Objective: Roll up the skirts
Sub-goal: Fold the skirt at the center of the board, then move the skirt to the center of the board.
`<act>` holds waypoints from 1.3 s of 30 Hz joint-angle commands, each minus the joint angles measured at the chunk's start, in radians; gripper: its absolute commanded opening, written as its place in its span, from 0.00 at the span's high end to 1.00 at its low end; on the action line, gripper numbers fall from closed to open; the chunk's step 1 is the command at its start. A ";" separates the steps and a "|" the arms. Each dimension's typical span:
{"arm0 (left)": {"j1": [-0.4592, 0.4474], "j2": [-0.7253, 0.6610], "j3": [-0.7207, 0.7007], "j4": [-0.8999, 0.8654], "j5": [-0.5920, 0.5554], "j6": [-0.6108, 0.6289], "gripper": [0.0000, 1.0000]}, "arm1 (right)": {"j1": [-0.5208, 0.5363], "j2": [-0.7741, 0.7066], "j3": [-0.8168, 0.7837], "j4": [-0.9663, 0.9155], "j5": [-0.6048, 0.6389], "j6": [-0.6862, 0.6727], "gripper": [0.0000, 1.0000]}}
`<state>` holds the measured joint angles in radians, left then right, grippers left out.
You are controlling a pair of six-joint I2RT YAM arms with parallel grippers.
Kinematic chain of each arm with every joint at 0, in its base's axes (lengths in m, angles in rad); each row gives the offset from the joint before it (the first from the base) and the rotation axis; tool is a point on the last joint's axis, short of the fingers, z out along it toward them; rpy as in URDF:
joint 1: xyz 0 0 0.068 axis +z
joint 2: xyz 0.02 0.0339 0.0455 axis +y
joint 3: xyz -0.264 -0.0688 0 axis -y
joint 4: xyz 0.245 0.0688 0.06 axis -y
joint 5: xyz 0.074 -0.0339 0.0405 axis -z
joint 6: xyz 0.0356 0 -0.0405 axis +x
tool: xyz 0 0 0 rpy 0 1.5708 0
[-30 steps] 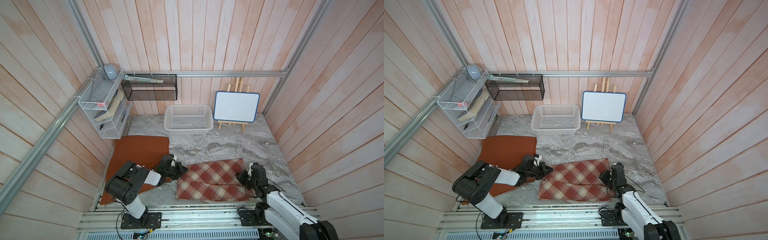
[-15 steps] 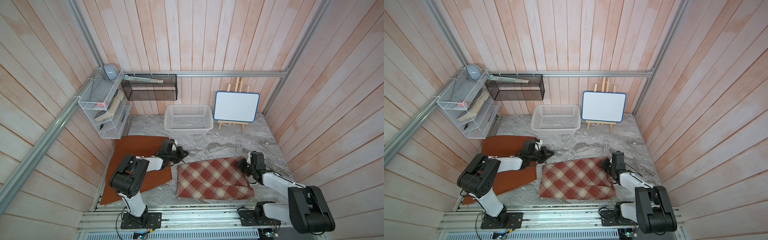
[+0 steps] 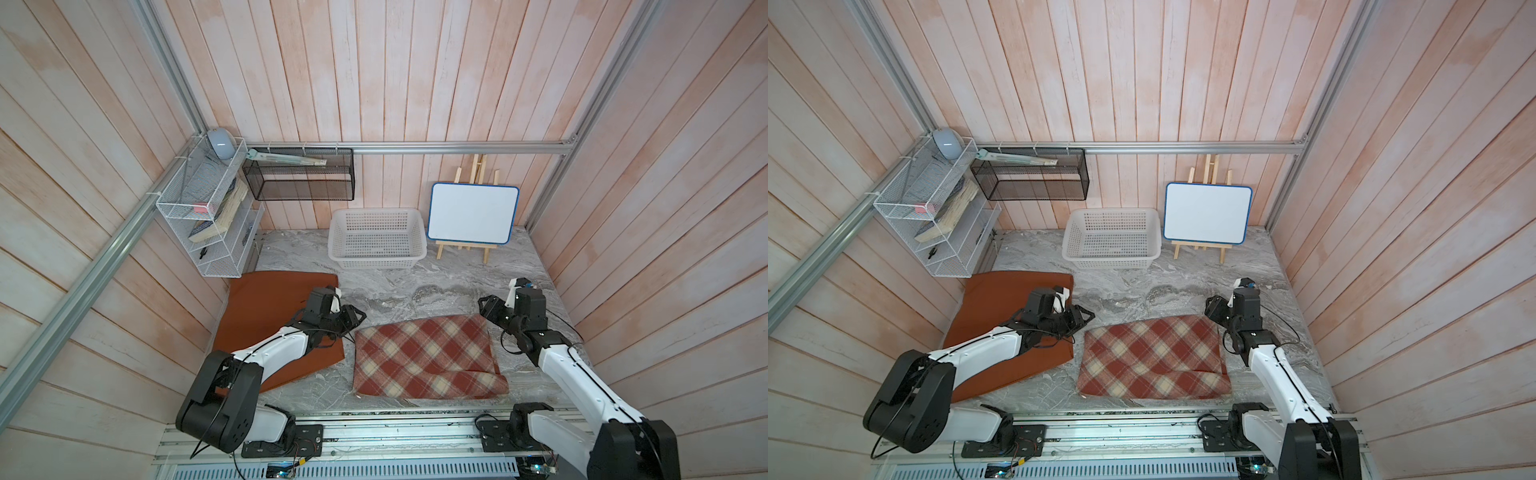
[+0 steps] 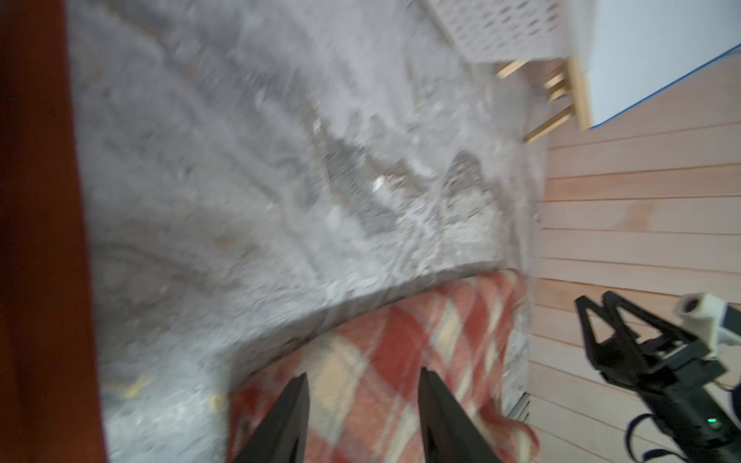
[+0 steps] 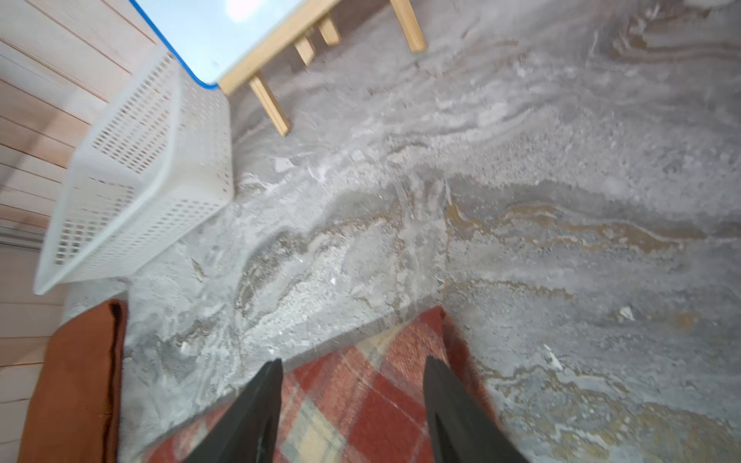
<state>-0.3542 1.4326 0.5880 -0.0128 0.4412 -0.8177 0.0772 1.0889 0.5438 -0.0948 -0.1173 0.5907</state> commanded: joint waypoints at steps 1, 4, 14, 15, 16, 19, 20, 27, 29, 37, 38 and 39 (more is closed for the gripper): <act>0.000 0.026 -0.006 -0.043 0.040 0.027 0.33 | -0.010 0.071 -0.017 -0.061 0.046 -0.053 0.30; 0.000 0.054 0.002 -0.039 0.057 0.040 0.29 | -0.014 0.110 -0.030 -0.046 0.023 -0.061 0.29; -0.020 0.083 -0.072 -0.003 0.091 0.020 0.00 | -0.014 0.233 -0.088 0.010 -0.055 -0.076 0.33; -0.026 0.089 -0.072 0.000 0.098 0.020 0.00 | -0.015 0.244 -0.095 0.024 -0.073 -0.075 0.37; -0.035 0.095 -0.075 0.006 0.103 0.019 0.00 | -0.012 0.243 -0.098 0.029 -0.090 -0.077 0.40; -0.064 0.121 -0.085 0.037 0.112 0.017 0.15 | -0.013 0.212 -0.117 0.050 -0.112 -0.069 0.49; -0.070 0.132 -0.086 0.051 0.121 0.013 0.25 | -0.013 0.206 -0.117 0.050 -0.116 -0.069 0.52; -0.074 0.139 -0.072 0.040 0.051 0.045 0.74 | -0.012 0.209 -0.095 0.069 -0.128 -0.086 0.93; -0.074 0.125 -0.044 0.020 0.009 0.072 0.84 | -0.011 0.213 -0.089 0.081 -0.108 -0.089 1.00; -0.059 0.150 0.106 0.054 -0.074 0.160 1.00 | -0.012 0.228 -0.030 0.189 -0.055 -0.061 1.00; -0.055 0.153 0.124 0.053 -0.082 0.171 1.00 | -0.013 0.232 -0.015 0.197 -0.053 -0.061 1.00; -0.050 0.156 0.143 0.053 -0.094 0.181 1.00 | -0.012 0.240 0.002 0.209 -0.059 -0.063 1.00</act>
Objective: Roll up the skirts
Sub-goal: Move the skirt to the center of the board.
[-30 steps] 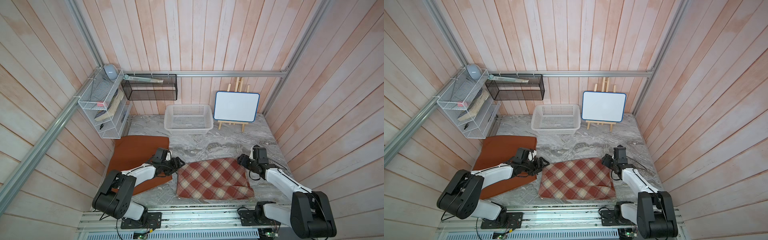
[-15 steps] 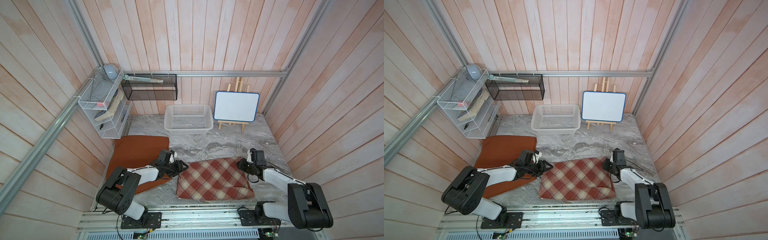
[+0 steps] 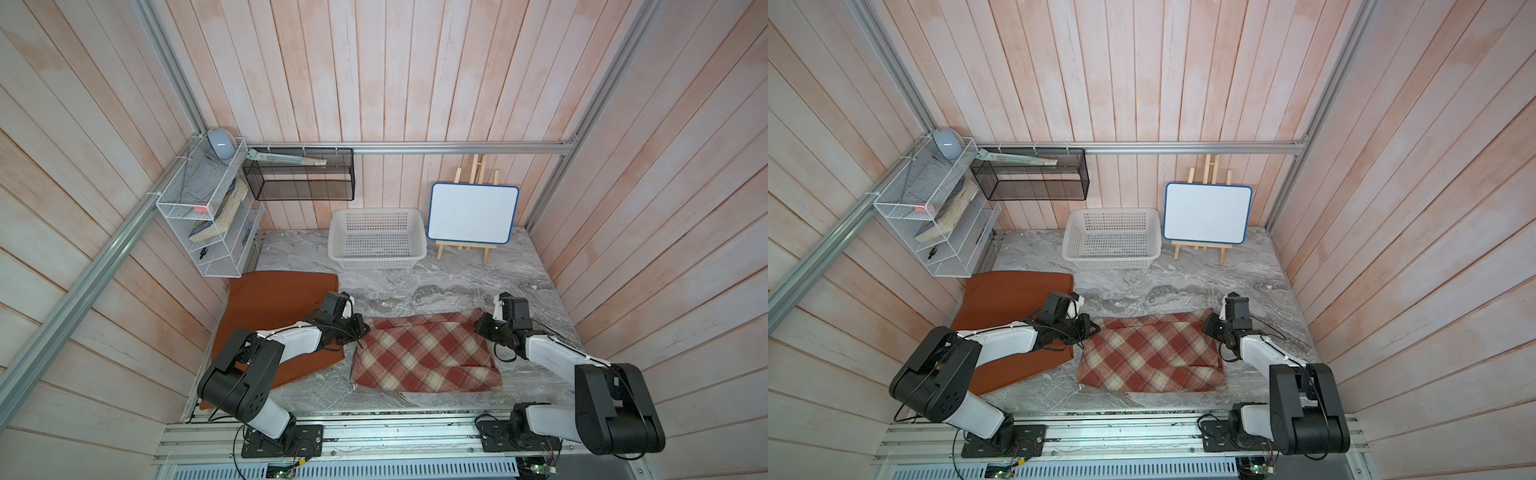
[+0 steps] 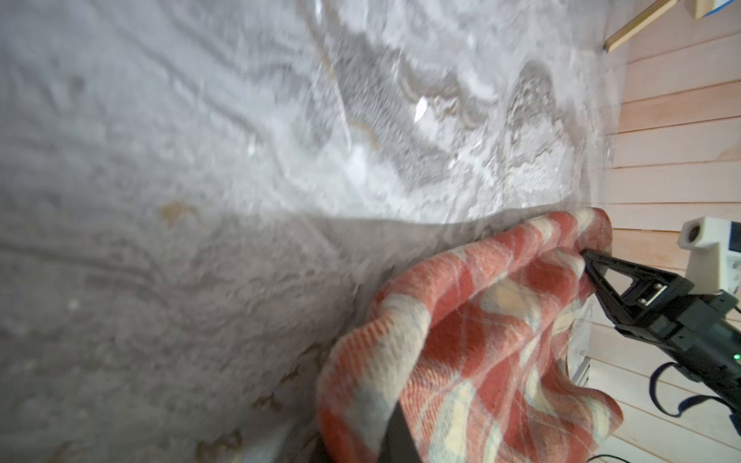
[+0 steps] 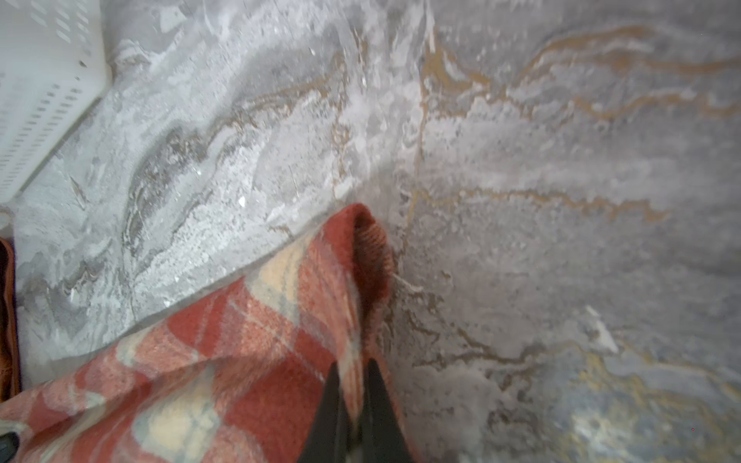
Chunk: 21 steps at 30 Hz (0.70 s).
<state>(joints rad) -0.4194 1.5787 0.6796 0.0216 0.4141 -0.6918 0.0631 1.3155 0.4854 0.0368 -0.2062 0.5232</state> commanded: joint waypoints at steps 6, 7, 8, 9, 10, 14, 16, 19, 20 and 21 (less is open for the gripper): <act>0.044 0.074 0.117 0.064 -0.074 0.070 1.00 | 0.000 0.120 0.116 0.226 0.036 0.017 1.00; 0.052 0.099 0.122 0.074 -0.068 0.071 1.00 | -0.004 0.159 0.140 0.234 0.034 0.013 1.00; 0.057 0.119 0.124 0.091 -0.062 0.072 1.00 | -0.006 0.190 0.164 0.232 0.024 0.007 1.00; 0.064 0.139 0.125 0.106 -0.061 0.073 1.00 | -0.013 0.237 0.195 0.222 -0.002 -0.002 1.00; 0.069 0.154 0.125 0.118 -0.062 0.074 0.99 | -0.016 0.276 0.217 0.223 -0.013 -0.006 1.00; 0.095 0.151 0.106 0.161 -0.086 0.091 0.71 | -0.022 0.326 0.247 0.220 0.010 -0.014 0.83; 0.099 0.121 0.105 0.134 -0.127 0.109 0.42 | -0.020 0.299 0.245 0.206 0.044 -0.022 0.68; 0.099 0.042 0.088 0.114 -0.184 0.129 0.12 | -0.019 0.233 0.255 0.144 0.095 -0.046 0.61; 0.100 0.015 0.090 0.094 -0.202 0.134 0.06 | -0.019 0.206 0.254 0.130 0.120 -0.053 0.57; 0.099 -0.017 0.089 0.076 -0.220 0.137 0.00 | -0.018 0.172 0.256 0.111 0.158 -0.062 0.56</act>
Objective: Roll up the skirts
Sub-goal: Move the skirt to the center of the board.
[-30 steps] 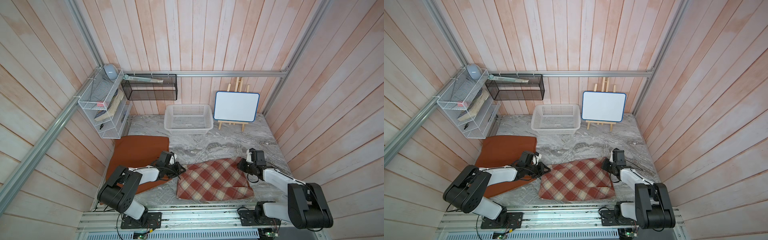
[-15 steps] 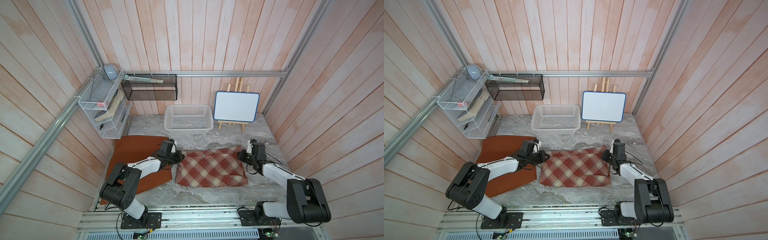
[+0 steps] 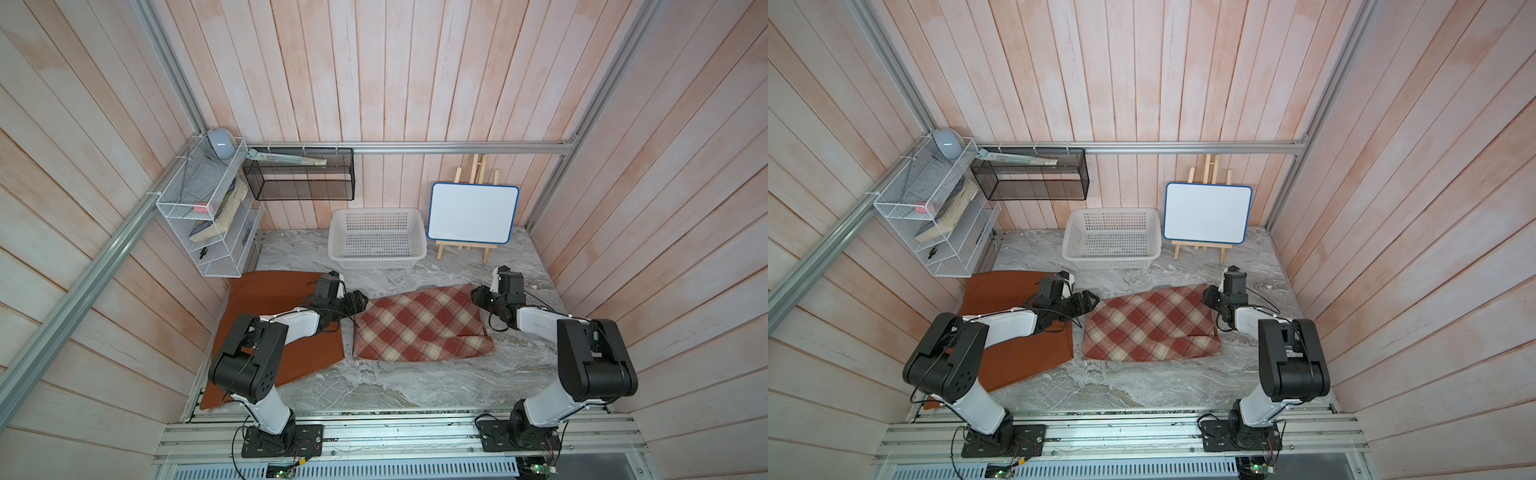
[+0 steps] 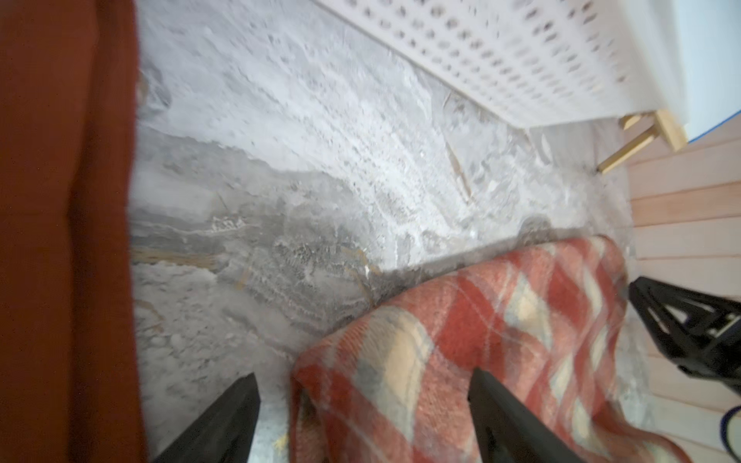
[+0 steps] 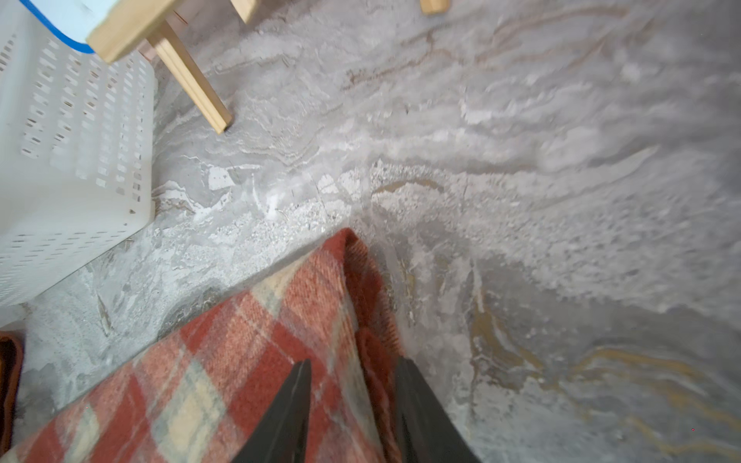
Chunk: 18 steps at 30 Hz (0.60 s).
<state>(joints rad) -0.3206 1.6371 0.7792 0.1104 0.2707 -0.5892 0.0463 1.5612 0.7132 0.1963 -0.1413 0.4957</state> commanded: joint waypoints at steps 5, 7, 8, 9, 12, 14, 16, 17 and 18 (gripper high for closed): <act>-0.003 -0.300 -0.047 -0.072 -0.103 0.021 0.00 | 0.098 -0.242 0.045 -0.229 0.155 -0.042 0.66; -0.040 -0.381 -0.069 -0.062 -0.069 -0.011 0.02 | 0.225 -0.299 0.003 -0.269 0.159 0.000 0.97; -0.064 -0.396 -0.073 -0.054 -0.041 -0.036 0.06 | 0.285 -0.312 -0.018 -0.276 0.154 0.028 1.00; -0.099 -0.398 -0.073 -0.047 -0.014 -0.067 0.13 | 0.335 -0.324 -0.046 -0.277 0.144 0.069 1.00; -0.186 -0.345 -0.113 0.068 0.072 -0.187 0.67 | 0.431 -0.355 -0.136 -0.213 0.122 0.181 1.00; -0.227 -0.287 -0.159 0.190 0.099 -0.261 1.00 | 0.460 -0.365 -0.171 -0.195 0.100 0.235 1.00; -0.273 -0.203 -0.180 0.262 0.102 -0.297 1.00 | 0.485 -0.367 -0.224 -0.162 0.101 0.278 1.00; -0.283 -0.168 -0.185 0.285 0.111 -0.308 1.00 | 0.485 -0.362 -0.246 -0.158 0.091 0.295 1.00; -0.285 -0.127 -0.197 0.318 0.119 -0.330 1.00 | 0.486 -0.359 -0.267 -0.170 0.090 0.310 1.00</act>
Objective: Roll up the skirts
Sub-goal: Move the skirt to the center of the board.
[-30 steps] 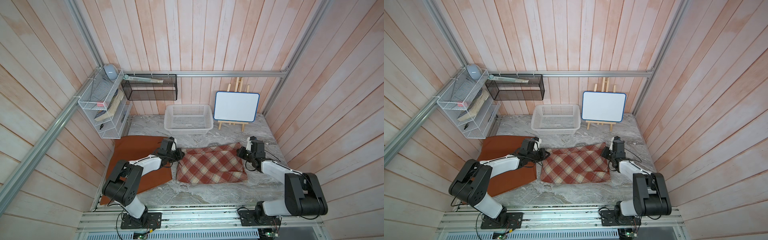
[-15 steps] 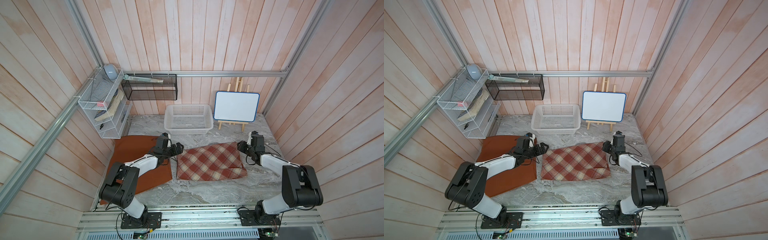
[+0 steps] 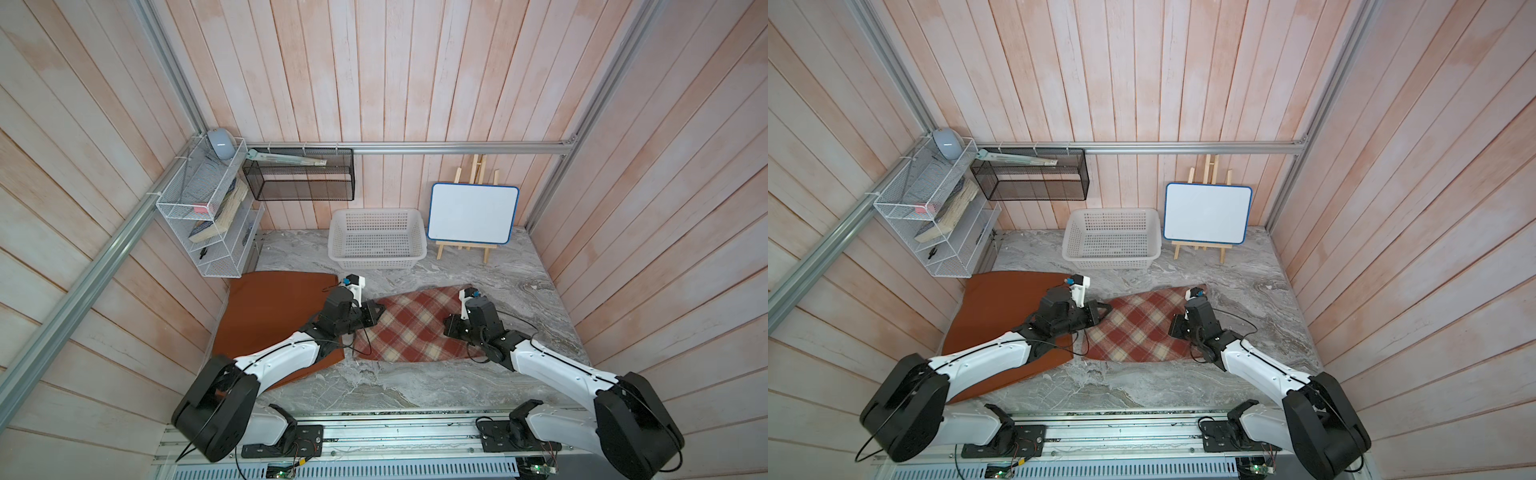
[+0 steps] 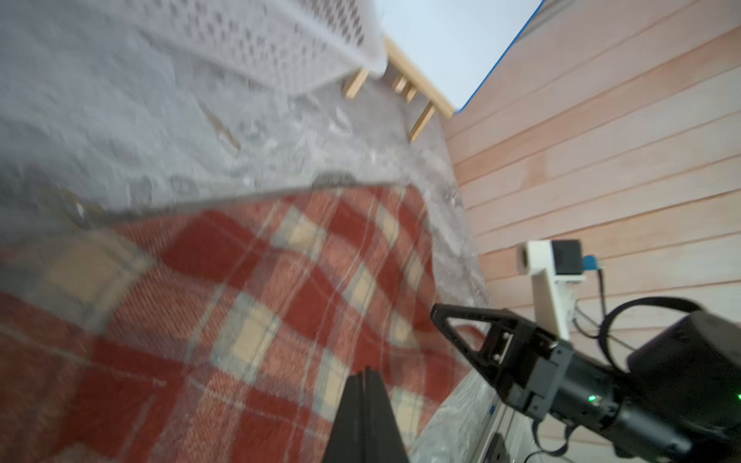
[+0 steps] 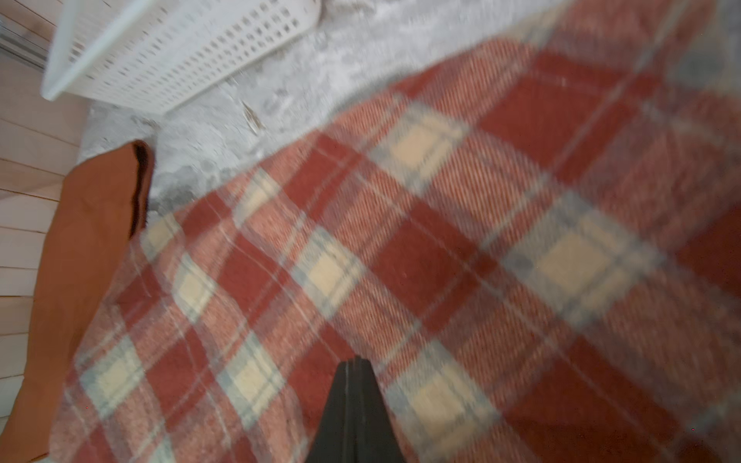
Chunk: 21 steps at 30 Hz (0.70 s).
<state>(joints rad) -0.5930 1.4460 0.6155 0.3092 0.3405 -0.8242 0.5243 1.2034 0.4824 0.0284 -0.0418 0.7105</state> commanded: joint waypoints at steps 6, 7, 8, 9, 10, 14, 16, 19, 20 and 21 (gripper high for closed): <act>0.025 0.179 -0.118 0.223 0.030 -0.126 1.00 | -0.006 -0.200 -0.175 -0.137 0.189 0.204 1.00; 0.044 0.197 -0.123 0.231 0.036 -0.125 1.00 | -0.032 -0.237 -0.192 -0.165 0.205 0.208 1.00; 0.065 0.216 -0.130 0.243 0.051 -0.129 1.00 | -0.065 -0.267 -0.209 -0.183 0.196 0.213 1.00; 0.084 0.233 -0.140 0.269 0.069 -0.135 1.00 | -0.090 -0.286 -0.220 -0.189 0.176 0.211 1.00; 0.107 0.248 -0.147 0.286 0.086 -0.142 1.00 | -0.109 -0.303 -0.222 -0.201 0.168 0.208 1.00; 0.139 0.275 -0.133 0.262 0.107 -0.125 1.00 | -0.192 -0.287 -0.244 -0.218 0.137 0.186 1.00; 0.139 0.267 -0.126 0.250 0.111 -0.118 1.00 | -0.258 -0.271 -0.264 -0.199 0.044 0.172 1.00; 0.138 0.245 -0.127 0.230 0.106 -0.110 1.00 | -0.263 -0.282 -0.280 -0.209 0.082 0.192 1.00; 0.138 0.238 -0.133 0.232 0.109 -0.109 1.00 | -0.263 -0.292 -0.292 -0.188 0.078 0.197 1.00; 0.139 0.233 -0.138 0.240 0.120 -0.107 1.00 | -0.264 -0.297 -0.296 -0.174 0.075 0.201 1.00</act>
<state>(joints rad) -0.4644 1.6920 0.4904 0.5705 0.4568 -0.9611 0.2710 0.9127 0.2226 -0.1211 0.0353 0.8955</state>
